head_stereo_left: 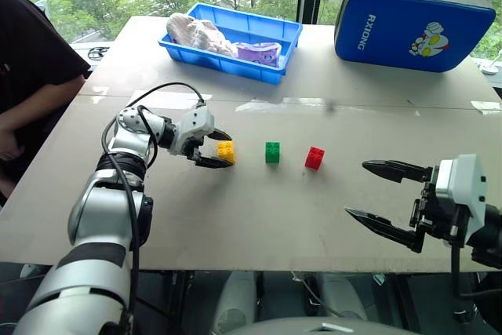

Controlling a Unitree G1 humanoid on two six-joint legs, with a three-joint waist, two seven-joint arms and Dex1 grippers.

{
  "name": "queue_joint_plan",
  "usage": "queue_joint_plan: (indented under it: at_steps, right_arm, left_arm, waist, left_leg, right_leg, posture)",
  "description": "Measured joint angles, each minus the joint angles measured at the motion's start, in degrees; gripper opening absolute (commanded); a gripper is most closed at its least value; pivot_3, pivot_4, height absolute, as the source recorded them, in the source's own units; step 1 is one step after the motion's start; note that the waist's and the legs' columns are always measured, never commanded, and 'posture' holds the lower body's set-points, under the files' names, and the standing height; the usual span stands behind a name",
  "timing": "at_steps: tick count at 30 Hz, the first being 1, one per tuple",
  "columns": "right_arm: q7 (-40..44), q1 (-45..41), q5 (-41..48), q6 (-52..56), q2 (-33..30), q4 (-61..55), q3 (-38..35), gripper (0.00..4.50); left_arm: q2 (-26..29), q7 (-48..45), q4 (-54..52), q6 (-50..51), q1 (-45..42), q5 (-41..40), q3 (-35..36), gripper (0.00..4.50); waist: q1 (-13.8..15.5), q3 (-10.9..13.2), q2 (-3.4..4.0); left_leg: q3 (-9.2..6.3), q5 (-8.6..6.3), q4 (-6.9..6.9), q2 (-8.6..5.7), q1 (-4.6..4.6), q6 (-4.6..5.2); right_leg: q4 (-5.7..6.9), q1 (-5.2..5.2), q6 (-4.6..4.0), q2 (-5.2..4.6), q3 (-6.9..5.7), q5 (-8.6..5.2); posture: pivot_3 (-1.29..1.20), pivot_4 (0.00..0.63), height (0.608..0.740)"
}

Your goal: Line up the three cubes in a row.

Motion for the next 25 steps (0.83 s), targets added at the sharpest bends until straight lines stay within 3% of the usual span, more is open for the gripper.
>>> queue_joint_plan:
  at_steps: [4, 7, 13, 17, 20, 25]
  right_arm:
    - [0.0, 1.5, 0.0, 0.1, -0.3, 0.0, -0.9, 4.03]
    - [-0.6, 3.4, -0.6, 0.4, -0.2, 0.8, -2.5, 4.03]
    - [0.2, 7.2, -8.2, -1.1, 1.2, 6.6, -3.3, 4.03]
    - [5.4, 9.8, -11.0, -3.8, 1.4, 11.9, -3.8, 4.03]
    - [9.1, 10.1, -11.9, -5.1, 1.2, 15.9, -4.7, 4.03]
    - [15.1, 11.2, -13.7, -7.8, 0.8, 21.6, -7.9, 4.03]
  left_arm:
    - [3.1, -0.6, -7.0, 4.4, 3.8, -4.5, 4.8, 4.33]
    - [6.8, 0.5, -22.9, 14.6, 14.2, -10.4, 9.7, 4.33]
    - [6.6, 19.5, -71.0, 46.0, 46.9, -25.3, 24.1, 4.33]
    - [3.1, 29.4, -91.0, 56.7, 62.8, -32.1, 30.5, 4.33]
    - [1.1, 32.6, -97.5, 58.6, 72.3, -33.8, 32.1, 4.33]
    - [0.7, 33.9, -99.1, 56.7, 80.5, -34.8, 37.6, 4.33]
  waist:
    - [-0.4, 0.0, 0.01]
    - [-0.9, 0.0, 0.02]
    - [-0.9, 0.0, 0.02]
    - [-0.1, -0.1, 0.14]
    - [0.0, -0.1, 0.21]
    - [0.0, -0.2, 0.32]
  left_leg:
    - [0.03, 0.0, -0.02, 0.06, 0.03, 0.0]
    - [0.06, 0.0, -0.07, 0.13, 0.11, -0.01]
    - [0.0, 0.0, -0.07, 0.13, 0.22, -0.04]
    - [-0.03, -0.01, -0.09, 0.13, 0.45, -0.06]
    - [-0.09, -0.02, -0.09, 0.12, 0.44, -0.08]
    - [-0.09, -0.15, -0.09, 0.11, 0.43, -0.3]
  right_leg:
    - [0.0, -0.01, 0.01, 0.01, 0.05, 0.01]
    - [0.04, 0.0, 0.01, -0.01, 0.1, 0.01]
    - [-0.02, 0.14, 0.06, -0.42, 0.21, -0.23]
    - [-0.04, 0.33, 0.08, -0.47, 0.2, -0.26]
    - [-0.04, 0.31, 0.08, -0.44, 0.13, -0.27]
    - [-0.07, 0.29, 0.09, -0.43, -0.1, -0.29]
  posture:
    - [0.0, 0.15, 0.74]
    - [0.0, 0.15, 0.74]
    - [0.0, 0.15, 0.74]
    - [0.0, 0.15, 0.74]
    - [0.0, 0.15, 0.74]
    - [0.0, 0.15, 0.74]
